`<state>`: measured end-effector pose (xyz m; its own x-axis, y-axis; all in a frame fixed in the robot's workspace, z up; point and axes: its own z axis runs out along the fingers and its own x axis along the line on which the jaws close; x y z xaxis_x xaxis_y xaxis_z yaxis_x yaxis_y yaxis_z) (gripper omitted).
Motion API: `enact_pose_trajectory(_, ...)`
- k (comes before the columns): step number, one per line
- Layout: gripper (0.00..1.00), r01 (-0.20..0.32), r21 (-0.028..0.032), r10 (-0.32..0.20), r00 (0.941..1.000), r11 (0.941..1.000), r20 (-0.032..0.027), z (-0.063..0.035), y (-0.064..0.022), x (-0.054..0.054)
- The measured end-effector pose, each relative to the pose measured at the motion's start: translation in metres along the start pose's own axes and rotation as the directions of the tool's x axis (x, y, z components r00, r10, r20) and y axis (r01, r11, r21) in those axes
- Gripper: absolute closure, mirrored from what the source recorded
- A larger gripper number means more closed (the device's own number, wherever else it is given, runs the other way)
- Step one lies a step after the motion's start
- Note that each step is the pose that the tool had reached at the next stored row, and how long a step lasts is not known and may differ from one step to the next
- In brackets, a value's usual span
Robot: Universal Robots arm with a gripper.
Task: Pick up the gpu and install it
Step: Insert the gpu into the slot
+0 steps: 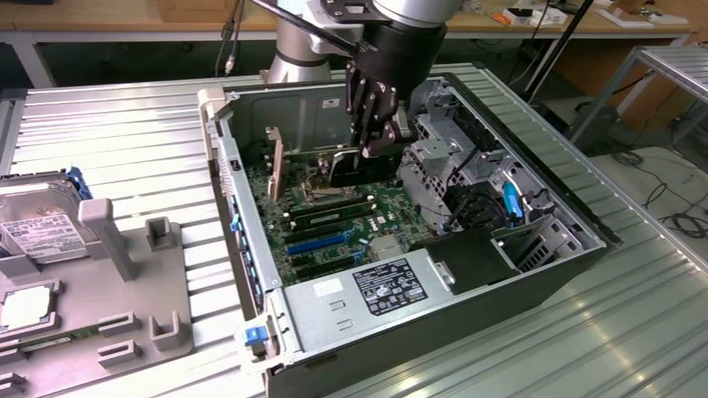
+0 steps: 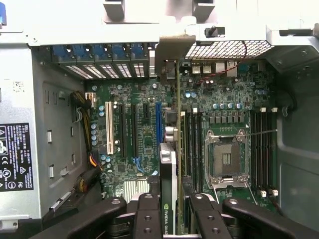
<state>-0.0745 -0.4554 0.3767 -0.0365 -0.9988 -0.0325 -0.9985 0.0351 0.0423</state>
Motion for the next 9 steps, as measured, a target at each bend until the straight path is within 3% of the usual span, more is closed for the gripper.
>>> enact_pose_trajectory(9, 0.73, 0.000, 0.0001, 0.000, 1.0000, 1.0000, 0.0000, 0.0000, 0.0000, -0.0002)
